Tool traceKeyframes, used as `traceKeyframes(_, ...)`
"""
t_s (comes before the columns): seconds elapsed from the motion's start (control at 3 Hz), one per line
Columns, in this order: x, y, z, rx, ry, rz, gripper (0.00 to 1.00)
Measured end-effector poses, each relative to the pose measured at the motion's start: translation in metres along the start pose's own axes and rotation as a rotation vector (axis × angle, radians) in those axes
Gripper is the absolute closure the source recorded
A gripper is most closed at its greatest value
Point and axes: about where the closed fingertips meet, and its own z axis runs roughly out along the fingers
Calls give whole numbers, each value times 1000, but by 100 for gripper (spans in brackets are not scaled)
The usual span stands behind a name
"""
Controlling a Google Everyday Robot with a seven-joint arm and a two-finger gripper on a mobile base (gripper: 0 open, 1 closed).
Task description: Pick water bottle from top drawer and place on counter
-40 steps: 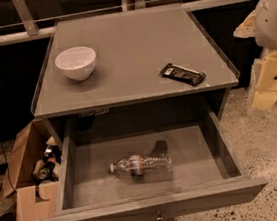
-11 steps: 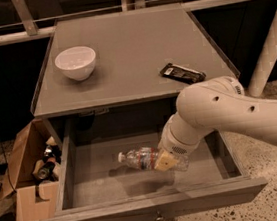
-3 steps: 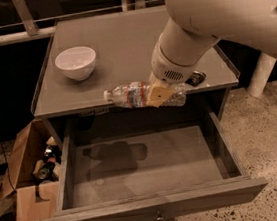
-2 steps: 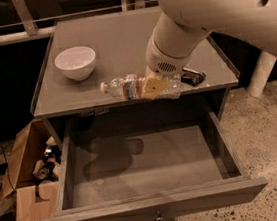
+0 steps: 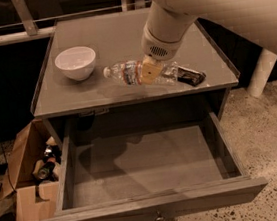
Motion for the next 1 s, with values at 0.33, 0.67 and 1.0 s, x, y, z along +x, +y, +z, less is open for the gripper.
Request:
traceKeyframes(0.33, -1, -3, 1, 2, 4, 11, 100)
traceKeyframes(0.67, -5, -7, 5, 15, 20, 69, 100)
traceKeyframes(1.0, -22, -14, 8, 58, 42, 139, 100)
